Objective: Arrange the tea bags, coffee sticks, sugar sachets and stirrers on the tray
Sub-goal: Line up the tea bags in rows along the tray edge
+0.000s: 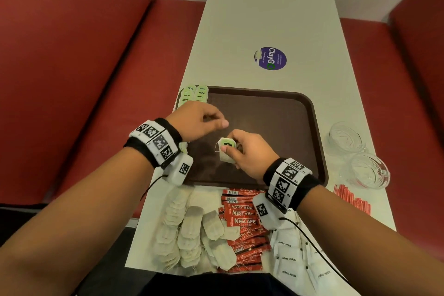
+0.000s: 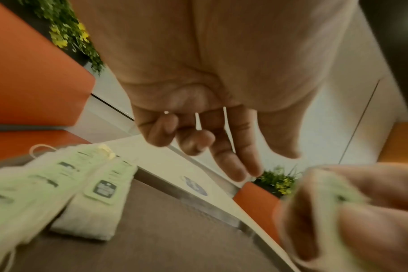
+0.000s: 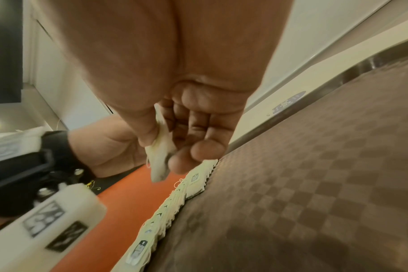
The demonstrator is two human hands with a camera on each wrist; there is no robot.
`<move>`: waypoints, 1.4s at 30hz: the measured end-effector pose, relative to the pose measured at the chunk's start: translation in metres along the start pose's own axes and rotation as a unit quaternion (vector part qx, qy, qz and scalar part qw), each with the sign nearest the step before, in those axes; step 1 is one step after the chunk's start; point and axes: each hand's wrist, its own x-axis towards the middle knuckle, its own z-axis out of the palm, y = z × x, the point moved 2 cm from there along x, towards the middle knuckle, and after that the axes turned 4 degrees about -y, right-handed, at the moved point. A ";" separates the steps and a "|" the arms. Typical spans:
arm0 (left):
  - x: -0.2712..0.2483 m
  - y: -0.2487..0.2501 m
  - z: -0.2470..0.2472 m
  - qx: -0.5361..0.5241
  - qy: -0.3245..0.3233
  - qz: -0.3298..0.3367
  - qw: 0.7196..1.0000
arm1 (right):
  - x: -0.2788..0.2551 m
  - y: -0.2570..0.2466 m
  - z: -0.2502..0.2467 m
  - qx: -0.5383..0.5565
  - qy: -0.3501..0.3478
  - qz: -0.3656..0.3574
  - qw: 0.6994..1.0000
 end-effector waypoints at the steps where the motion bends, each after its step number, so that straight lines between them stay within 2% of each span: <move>1: -0.008 0.006 0.001 -0.021 -0.020 0.021 0.999 | 0.000 0.000 0.000 0.003 0.007 -0.002 1.000; 4: -0.025 0.014 0.006 -0.032 -0.041 0.047 0.998 | 0.002 -0.001 0.000 -0.001 0.024 -0.006 1.000; 12: -0.034 0.002 0.004 0.027 0.003 0.054 0.998 | 0.004 0.001 0.008 -0.024 0.012 0.013 1.000; 14: -0.031 -0.007 -0.001 0.027 0.041 0.026 0.998 | 0.004 0.004 0.009 -0.016 0.002 0.024 1.000; 16: -0.024 -0.022 -0.009 0.045 0.068 -0.029 0.996 | 0.002 0.010 0.011 -0.021 -0.043 0.040 0.998; 20: -0.004 -0.049 -0.012 0.121 -0.006 -0.116 0.986 | -0.005 0.021 0.017 -0.102 -0.156 0.069 0.980; 23: 0.012 -0.058 -0.012 0.131 0.004 -0.138 0.982 | -0.010 0.024 0.021 -0.140 -0.196 0.078 0.967; 27: 0.031 -0.063 -0.012 0.150 0.037 -0.177 0.972 | -0.013 0.024 0.023 -0.159 -0.212 0.075 0.961; 31: 0.043 -0.053 -0.006 0.218 0.058 -0.208 0.952 | -0.013 0.023 0.022 -0.163 -0.218 0.072 0.959; 36: 0.052 -0.044 0.018 0.301 -0.003 -0.225 0.927 | -0.015 0.023 0.023 -0.172 -0.221 0.073 0.957; 42: 0.046 -0.044 0.017 0.281 -0.024 -0.228 0.932 | -0.023 0.018 0.022 -0.193 -0.225 0.066 0.953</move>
